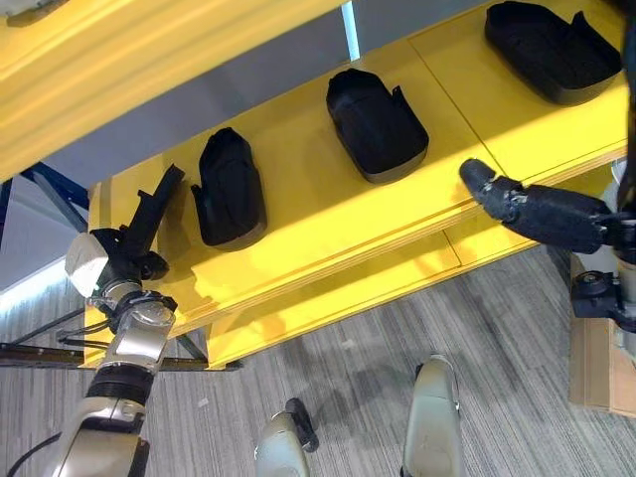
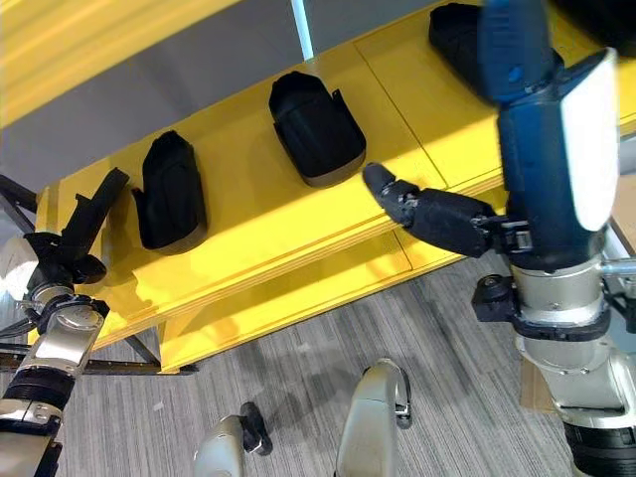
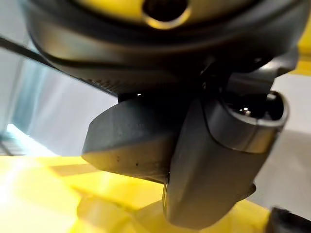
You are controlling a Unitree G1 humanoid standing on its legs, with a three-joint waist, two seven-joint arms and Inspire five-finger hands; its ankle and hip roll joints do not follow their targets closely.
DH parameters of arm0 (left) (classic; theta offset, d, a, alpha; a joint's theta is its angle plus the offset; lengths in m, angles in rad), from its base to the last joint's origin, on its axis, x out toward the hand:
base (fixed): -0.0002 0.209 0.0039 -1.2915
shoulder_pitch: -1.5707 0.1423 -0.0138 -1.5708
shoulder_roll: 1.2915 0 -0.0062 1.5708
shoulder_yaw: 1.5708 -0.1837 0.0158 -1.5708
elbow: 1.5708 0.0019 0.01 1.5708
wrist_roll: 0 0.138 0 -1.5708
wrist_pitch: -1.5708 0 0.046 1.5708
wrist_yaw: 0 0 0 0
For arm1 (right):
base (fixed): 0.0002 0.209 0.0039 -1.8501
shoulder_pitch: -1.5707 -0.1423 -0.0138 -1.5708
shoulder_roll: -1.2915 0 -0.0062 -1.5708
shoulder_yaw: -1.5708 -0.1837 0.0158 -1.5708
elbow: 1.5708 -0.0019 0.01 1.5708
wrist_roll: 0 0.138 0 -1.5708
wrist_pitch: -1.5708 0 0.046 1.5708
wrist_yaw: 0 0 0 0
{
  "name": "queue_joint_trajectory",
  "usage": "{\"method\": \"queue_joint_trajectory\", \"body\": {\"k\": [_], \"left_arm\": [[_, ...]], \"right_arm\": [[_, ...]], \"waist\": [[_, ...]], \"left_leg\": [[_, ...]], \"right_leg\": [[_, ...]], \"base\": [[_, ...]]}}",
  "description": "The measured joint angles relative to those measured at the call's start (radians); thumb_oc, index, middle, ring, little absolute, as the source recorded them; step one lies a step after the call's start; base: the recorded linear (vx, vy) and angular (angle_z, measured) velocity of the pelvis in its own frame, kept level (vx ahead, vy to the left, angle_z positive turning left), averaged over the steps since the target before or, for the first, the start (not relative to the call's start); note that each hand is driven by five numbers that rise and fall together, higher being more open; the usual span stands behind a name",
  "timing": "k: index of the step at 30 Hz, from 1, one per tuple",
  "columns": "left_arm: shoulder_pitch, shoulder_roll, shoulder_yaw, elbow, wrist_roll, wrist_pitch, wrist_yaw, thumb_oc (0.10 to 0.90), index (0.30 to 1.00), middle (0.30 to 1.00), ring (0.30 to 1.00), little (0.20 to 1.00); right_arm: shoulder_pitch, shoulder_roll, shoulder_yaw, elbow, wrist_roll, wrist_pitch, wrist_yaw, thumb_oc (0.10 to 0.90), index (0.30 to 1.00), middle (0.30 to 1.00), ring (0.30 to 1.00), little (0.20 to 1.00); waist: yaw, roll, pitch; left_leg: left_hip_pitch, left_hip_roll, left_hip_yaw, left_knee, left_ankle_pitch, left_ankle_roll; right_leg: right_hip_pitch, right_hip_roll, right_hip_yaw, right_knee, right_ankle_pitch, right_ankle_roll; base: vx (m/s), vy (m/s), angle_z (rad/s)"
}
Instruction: Move parts from the plastic box to the shelf.
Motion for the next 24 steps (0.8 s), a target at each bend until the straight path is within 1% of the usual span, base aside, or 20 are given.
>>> {"method": "queue_joint_trajectory", "body": {"k": [2, 4, 5, 6, 8, 9, 10, 11, 12, 16, 19, 20, 24], "left_arm": [[-0.013, -0.002, 0.0, 0.007, 0.0, -0.005, 0.015, 0.4, 0.3, 0.3, 0.3, 0.3], [-0.038, -0.01, -0.001, 0.027, -0.001, -0.007, 0.023, 0.4, 0.3, 0.3, 0.3, 0.3], [-0.047, -0.01, -0.001, 0.035, -0.001, -0.007, 0.026, 0.4, 0.3, 0.3, 0.3, 0.3], [-0.054, -0.01, 0.003, 0.039, -0.001, -0.007, 0.03, 0.4, 0.3, 0.3, 0.3, 0.3], [-0.068, -0.009, 0.013, 0.048, 0.0, -0.007, 0.046, 0.4, 0.3, 0.3, 0.3, 0.3], [-0.082, -0.009, 0.024, 0.061, -0.003, -0.009, 0.059, 0.4, 0.3, 0.3, 0.3, 0.3], [-0.086, -0.007, 0.041, 0.069, -0.037, -0.026, 0.077, 0.4, 0.3, 0.3, 0.3, 0.3], [-0.086, -0.007, 0.056, 0.07, -0.048, -0.03, 0.088, 0.4, 0.3, 0.3, 0.3, 0.3], [-0.087, -0.005, 0.076, 0.072, -0.079, -0.036, 0.114, 0.4, 0.3, 0.3, 0.3, 0.3], [-0.11, 0.0, 0.114, 0.096, -0.129, -0.069, 0.133, 0.4, 0.3, 0.3, 0.3, 0.3], [-0.121, 0.017, 0.137, 0.096, -0.148, -0.074, 0.133, 0.4, 0.3, 0.3, 0.3, 0.3], [-0.123, 0.051, 0.145, 0.097, -0.149, -0.073, 0.138, 0.4, 0.3, 0.3, 0.3, 0.3], [-0.151, 0.087, 0.152, 0.113, -0.157, -0.072, 0.133, 0.4, 0.3, 0.3, 0.3, 0.3]], "right_arm": [[-0.041, -0.018, 0.046, -0.018, -0.03, 0.017, -0.006, 0.9, 1.0, 1.0, 1.0, 1.0], [-0.045, -0.035, 0.07, -0.021, -0.04, 0.036, -0.018, 0.9, 1.0, 1.0, 1.0, 1.0], [-0.044, -0.036, 0.079, -0.021, -0.048, 0.046, -0.022, 0.9, 1.0, 1.0, 1.0, 1.0], [-0.045, -0.036, 0.083, -0.021, -0.051, 0.051, -0.025, 0.9, 1.0, 1.0, 1.0, 1.0], [-0.045, -0.032, 0.084, -0.021, -0.058, 0.052, -0.034, 0.9, 1.0, 1.0, 1.0, 1.0], [-0.044, -0.029, 0.085, -0.022, -0.059, 0.052, -0.034, 0.9, 1.0, 1.0, 1.0, 1.0], [-0.041, -0.019, 0.085, -0.022, -0.061, 0.052, -0.034, 0.9, 1.0, 1.0, 1.0, 1.0], [-0.038, -0.008, 0.085, -0.022, -0.063, 0.053, -0.034, 0.9, 1.0, 1.0, 1.0, 1.0], [-0.031, 0.007, 0.085, -0.022, -0.066, 0.055, -0.032, 0.9, 1.0, 1.0, 1.0, 1.0], [-0.008, 0.018, 0.083, -0.021, -0.065, 0.07, -0.016, 0.9, 1.0, 1.0, 1.0, 1.0], [0.047, 0.032, 0.083, -0.021, -0.065, 0.077, 0.013, 0.9, 1.0, 1.0, 1.0, 1.0], [0.092, 0.04, 0.084, -0.021, -0.066, 0.079, 0.025, 0.9, 1.0, 1.0, 1.0, 1.0], [0.109, 0.041, 0.084, -0.021, -0.064, 0.085, 0.03, 0.9, 1.0, 1.0, 1.0, 1.0]], "waist": [[0.004, 0.002, 0.001], [0.014, 0.005, 0.003], [0.019, 0.004, 0.003], [0.026, 0.001, 0.006], [0.028, -0.005, 0.018], [0.026, -0.006, 0.025], [0.028, -0.015, 0.033], [0.027, -0.017, 0.039], [0.025, -0.025, 0.045], [0.026, -0.025, 0.059], [0.027, -0.036, 0.068], [0.024, -0.05, 0.082], [0.025, -0.058, 0.093]], "left_leg": [[-0.042, 0.003, -0.021, -0.004, 0.02, 0.001], [-0.058, 0.015, -0.033, -0.007, 0.03, -0.004], [-0.065, 0.027, -0.044, -0.009, 0.037, -0.012], [-0.069, 0.041, -0.049, -0.02, 0.046, -0.021], [-0.074, 0.054, -0.064, -0.029, 0.06, -0.026], [-0.084, 0.07, -0.075, -0.044, 0.069, -0.027], [-0.086, 0.084, -0.077, -0.056, 0.079, -0.028], [-0.086, 0.089, -0.082, -0.062, 0.086, -0.031], [-0.086, 0.099, -0.083, -0.077, 0.096, -0.023], [-0.084, 0.114, -0.089, -0.103, 0.112, -0.029], [-0.085, 0.12, -0.089, -0.103, 0.114, -0.031], [-0.088, 0.127, -0.089, -0.103, 0.118, -0.039], [-0.108, 0.14, -0.096, -0.094, 0.116, -0.04]], "right_leg": [[-0.04, 0.003, -0.012, 0.023, -0.001, -0.004], [-0.05, 0.013, -0.029, 0.036, -0.006, -0.013], [-0.053, 0.023, -0.04, 0.042, -0.01, -0.02], [-0.062, 0.037, -0.051, 0.053, -0.017, -0.031], [-0.067, 0.049, -0.057, 0.062, -0.026, -0.04], [-0.076, 0.065, -0.083, 0.072, -0.031, -0.052], [-0.085, 0.08, -0.09, 0.08, -0.034, -0.062], [-0.087, 0.089, -0.098, 0.081, -0.034, -0.067], [-0.093, 0.1, -0.101, 0.081, -0.035, -0.075], [-0.095, 0.115, -0.123, 0.082, -0.037, -0.083], [-0.093, 0.125, -0.126, 0.077, -0.036, -0.084], [-0.096, 0.129, -0.128, 0.075, -0.034, -0.086], [-0.103, 0.138, -0.138, 0.07, -0.032, -0.089]], "base": [[-0.19, -0.077, 0.18], [-0.12, -0.106, 0.11], [-0.12, -0.128, 0.01], [-0.13, -0.143, 0.02], [-0.1, -0.119, 0.04], [-0.08, -0.097, -0.02], [-0.07, -0.077, -0.04], [-0.04, -0.045, -0.1], [-0.03, -0.031, -0.07], [-0.04, -0.025, -0.01], [-0.08, -0.015, -0.03], [-0.08, -0.003, -0.05], [-0.07, -0.043, -0.01]]}}
